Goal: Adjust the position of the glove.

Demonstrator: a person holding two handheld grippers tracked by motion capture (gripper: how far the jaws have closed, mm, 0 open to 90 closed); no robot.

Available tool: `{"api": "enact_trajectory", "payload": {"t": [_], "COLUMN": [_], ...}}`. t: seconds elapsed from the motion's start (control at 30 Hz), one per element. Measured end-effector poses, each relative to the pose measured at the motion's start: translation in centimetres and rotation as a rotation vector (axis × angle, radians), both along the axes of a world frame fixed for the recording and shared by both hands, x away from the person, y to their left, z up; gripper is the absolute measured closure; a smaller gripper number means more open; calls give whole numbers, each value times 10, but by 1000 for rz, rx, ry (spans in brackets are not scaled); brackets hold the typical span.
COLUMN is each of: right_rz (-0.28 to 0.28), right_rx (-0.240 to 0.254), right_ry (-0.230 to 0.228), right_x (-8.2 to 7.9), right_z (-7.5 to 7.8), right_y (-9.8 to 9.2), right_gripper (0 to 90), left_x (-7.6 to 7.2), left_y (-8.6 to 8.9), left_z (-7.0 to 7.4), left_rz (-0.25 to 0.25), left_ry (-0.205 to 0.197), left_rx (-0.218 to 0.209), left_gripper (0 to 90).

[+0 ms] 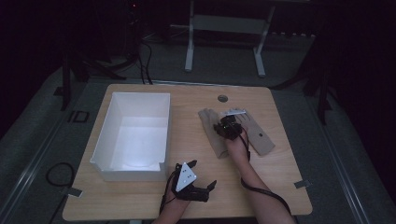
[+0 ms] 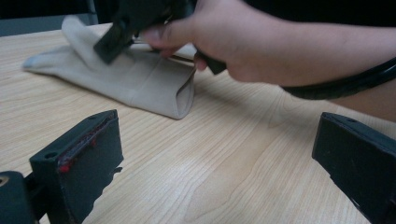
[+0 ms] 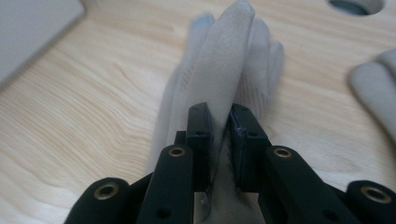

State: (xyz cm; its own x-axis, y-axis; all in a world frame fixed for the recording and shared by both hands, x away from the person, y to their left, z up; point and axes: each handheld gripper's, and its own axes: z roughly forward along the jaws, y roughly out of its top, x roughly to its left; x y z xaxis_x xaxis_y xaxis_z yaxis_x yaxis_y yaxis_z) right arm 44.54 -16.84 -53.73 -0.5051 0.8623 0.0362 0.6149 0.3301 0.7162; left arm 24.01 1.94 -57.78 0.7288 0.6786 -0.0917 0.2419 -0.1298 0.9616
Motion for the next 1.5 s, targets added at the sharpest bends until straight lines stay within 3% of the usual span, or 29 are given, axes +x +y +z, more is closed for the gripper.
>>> {"api": "enact_trajectory", "payload": {"t": [0.17,0.33,0.53,0.63,0.9,1.13,1.3,1.33,1.43,1.5], "right_rz": [-28,-88,-141,-172,-259,-287,-288,-282,-269,-267], "right_rx": [75,90,136,156,110,102,83,84,57,64], "right_ry": [-34,-81,-88,-85,-66,8,38,23,-7,-16], "right_x": [-14,-34,-60,-73,-102,-108,-107,-108,-110,-111], "right_z": [27,52,60,56,32,-1,-18,-24,-26,-27], "right_y": [-5,-7,-18,-25,-33,-37,-35,-35,-31,-31], "right_gripper": [796,796,795,796,794,787,720,687,647,618], "left_x": [0,-1,-1,-1,-2,-2,-2,-2,-2,-2], "left_y": [0,0,-1,-1,-2,-2,-2,-2,-2,-2], "left_z": [0,0,0,0,0,0,0,0,0,0], "left_rz": [0,3,4,5,7,6,3,3,2,1], "left_ry": [1,-1,-6,-8,-13,-12,-15,-15,-16,-18], "left_rx": [3,3,12,12,19,20,20,21,22,23], "left_gripper": [20,20,20,20,20,20,20,20,20,20]}}
